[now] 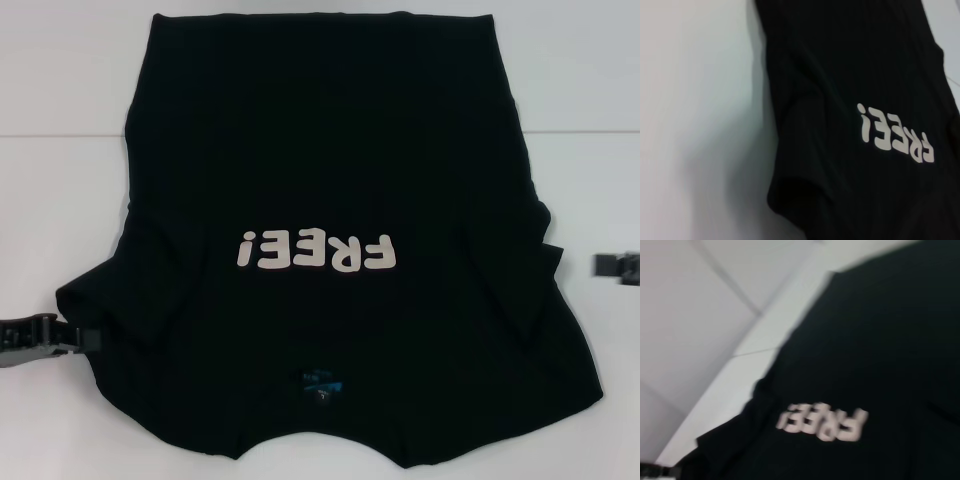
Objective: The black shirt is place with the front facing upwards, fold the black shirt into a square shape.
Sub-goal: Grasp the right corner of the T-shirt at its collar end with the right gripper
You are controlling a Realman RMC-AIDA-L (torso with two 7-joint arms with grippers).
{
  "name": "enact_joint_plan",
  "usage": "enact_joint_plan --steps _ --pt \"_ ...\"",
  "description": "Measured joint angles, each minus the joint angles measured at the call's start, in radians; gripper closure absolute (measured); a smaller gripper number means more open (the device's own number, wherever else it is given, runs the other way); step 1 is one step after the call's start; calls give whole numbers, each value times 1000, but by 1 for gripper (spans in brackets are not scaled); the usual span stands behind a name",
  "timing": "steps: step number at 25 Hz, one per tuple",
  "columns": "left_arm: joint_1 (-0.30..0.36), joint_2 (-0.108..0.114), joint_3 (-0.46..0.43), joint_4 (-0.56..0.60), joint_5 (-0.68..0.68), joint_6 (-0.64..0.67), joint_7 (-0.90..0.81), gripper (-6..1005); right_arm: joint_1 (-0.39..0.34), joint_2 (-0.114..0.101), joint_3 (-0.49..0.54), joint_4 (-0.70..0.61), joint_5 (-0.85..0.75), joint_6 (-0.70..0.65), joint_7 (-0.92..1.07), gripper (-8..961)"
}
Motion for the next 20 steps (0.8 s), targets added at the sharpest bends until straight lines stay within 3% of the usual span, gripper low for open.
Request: enact_joint_plan --steps 2,5,9,20 --pt "0 0 -2 0 0 3 22 974 34 -53 -2 17 -74 -28 163 23" --pt "0 0 -2 0 -1 6 46 974 82 -76 9 13 -203 -86 274 27" --pt "4 0 -7 1 -15 8 69 974 120 -63 15 3 -322 -111 316 30" --pt "5 2 -19 4 -20 14 85 973 125 -20 6 68 -406 -54 299 32"
